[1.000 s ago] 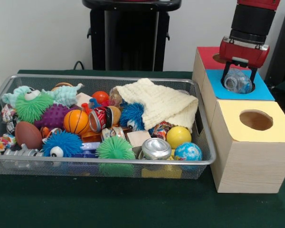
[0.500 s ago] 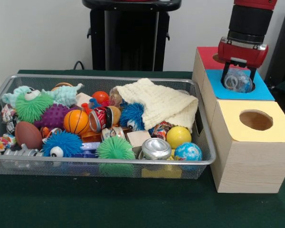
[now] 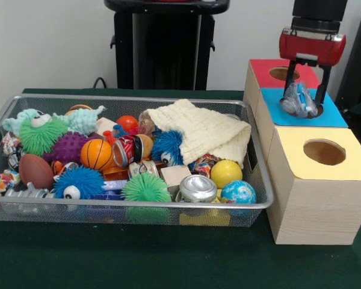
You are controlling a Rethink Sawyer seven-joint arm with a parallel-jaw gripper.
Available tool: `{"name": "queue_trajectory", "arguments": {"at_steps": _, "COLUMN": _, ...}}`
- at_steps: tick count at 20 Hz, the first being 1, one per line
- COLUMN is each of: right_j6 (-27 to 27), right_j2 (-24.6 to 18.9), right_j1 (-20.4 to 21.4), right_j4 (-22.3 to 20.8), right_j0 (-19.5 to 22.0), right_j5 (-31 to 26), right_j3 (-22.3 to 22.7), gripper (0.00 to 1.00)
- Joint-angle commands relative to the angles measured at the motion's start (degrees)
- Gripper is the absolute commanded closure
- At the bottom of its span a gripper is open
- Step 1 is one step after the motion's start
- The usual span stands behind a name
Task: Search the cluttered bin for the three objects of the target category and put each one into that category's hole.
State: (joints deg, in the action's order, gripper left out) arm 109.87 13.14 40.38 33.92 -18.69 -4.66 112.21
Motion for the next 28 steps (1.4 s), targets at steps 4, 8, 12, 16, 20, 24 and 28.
{"name": "queue_trajectory", "arguments": {"at_steps": 4, "right_j6": 10.4, "right_j2": -2.7, "right_j1": 4.6, "right_j4": -0.5, "right_j0": 1.9, "right_j5": -6.3, "right_j3": 1.9, "gripper": 0.0}}
{"name": "queue_trajectory", "arguments": {"at_steps": 8, "right_j6": 10.4, "right_j2": -4.4, "right_j1": 4.2, "right_j4": -0.6, "right_j0": 2.9, "right_j5": -4.0, "right_j3": 2.8, "gripper": 0.0}}
{"name": "queue_trajectory", "arguments": {"at_steps": 12, "right_j6": 10.7, "right_j2": -5.7, "right_j1": 3.3, "right_j4": -0.9, "right_j0": 3.6, "right_j5": -1.9, "right_j3": 3.2, "gripper": 0.0}}
{"name": "queue_trajectory", "arguments": {"at_steps": 16, "right_j6": 11.0, "right_j2": -7.2, "right_j1": 2.5, "right_j4": -1.4, "right_j0": 4.7, "right_j5": 0.4, "right_j3": 3.7, "gripper": 0.0}}
{"name": "queue_trajectory", "arguments": {"at_steps": 20, "right_j6": 11.4, "right_j2": -7.7, "right_j1": 2.2, "right_j4": -1.7, "right_j0": 4.8, "right_j5": 1.4, "right_j3": 4.2, "gripper": 0.0}}
{"name": "queue_trajectory", "arguments": {"at_steps": 24, "right_j6": 11.4, "right_j2": -7.7, "right_j1": 1.9, "right_j4": -1.7, "right_j0": 4.9, "right_j5": 1.5, "right_j3": 4.0, "gripper": 0.0}}
{"name": "queue_trajectory", "arguments": {"at_steps": 28, "right_j6": 11.3, "right_j2": -6.3, "right_j1": 2.1, "right_j4": -1.2, "right_j0": 3.9, "right_j5": 0.2, "right_j3": 3.4, "gripper": 0.0}}
